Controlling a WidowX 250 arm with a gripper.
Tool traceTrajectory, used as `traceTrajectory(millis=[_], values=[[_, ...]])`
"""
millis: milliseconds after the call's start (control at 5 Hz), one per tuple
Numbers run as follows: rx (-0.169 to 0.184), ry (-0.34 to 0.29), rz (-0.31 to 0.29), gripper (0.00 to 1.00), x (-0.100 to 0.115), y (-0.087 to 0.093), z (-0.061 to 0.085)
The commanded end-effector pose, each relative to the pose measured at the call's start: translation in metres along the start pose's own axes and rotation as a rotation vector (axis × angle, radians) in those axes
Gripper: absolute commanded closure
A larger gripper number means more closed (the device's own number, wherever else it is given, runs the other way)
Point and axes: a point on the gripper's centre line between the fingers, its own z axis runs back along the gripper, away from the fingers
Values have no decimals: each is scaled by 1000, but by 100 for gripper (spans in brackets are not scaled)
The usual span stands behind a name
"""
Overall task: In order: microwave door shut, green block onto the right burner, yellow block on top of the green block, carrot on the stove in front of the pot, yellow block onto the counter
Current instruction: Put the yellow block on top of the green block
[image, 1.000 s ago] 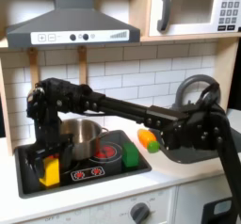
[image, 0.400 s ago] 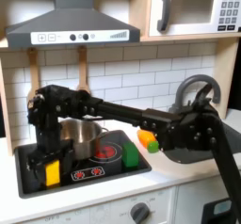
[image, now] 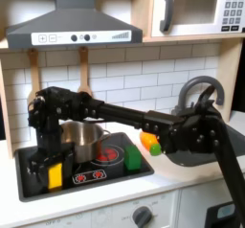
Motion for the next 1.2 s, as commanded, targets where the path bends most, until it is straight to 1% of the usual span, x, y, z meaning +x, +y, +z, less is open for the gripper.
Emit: traceTrajectory(millis=[0,200,400,600,800,1000], values=[[-30,-14,11,100,-2,-1,6],[-69,-41,19,100,-3,1,15],[-84,-53,43,100,-3,5,21],[-120,-55,44,100,-5,0,25],[-140,-74,27,100,-8,-7,37],[-165,-75,7,100,-10,-15,39]])
